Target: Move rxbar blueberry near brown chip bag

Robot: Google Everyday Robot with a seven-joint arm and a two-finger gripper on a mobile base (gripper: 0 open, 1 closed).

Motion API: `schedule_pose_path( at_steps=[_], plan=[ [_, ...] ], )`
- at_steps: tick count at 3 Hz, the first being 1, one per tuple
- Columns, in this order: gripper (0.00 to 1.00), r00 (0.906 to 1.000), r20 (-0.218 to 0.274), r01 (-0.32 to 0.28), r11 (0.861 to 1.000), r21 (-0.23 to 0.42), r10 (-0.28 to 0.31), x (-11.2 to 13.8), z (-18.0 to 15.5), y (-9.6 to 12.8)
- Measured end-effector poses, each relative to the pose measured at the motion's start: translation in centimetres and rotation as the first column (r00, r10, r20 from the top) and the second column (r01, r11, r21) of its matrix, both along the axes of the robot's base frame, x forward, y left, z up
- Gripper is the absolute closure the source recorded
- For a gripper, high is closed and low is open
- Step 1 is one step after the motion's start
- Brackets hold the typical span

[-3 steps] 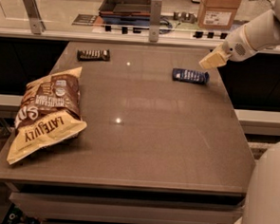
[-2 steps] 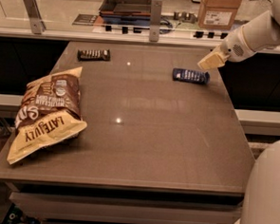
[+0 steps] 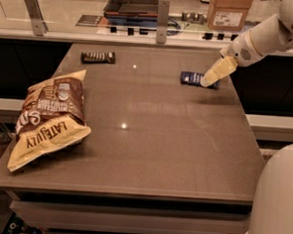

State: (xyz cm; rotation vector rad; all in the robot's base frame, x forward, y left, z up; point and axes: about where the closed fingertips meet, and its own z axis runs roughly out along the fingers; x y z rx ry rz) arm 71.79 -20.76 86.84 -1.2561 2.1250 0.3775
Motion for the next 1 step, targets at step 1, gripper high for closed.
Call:
schedule_pose_path(
  at_steps=[1],
  plan=[
    [0.0, 1.0, 0.0, 0.0, 1.0, 0.0, 0.0, 0.0, 0.0, 0.0]
  ],
)
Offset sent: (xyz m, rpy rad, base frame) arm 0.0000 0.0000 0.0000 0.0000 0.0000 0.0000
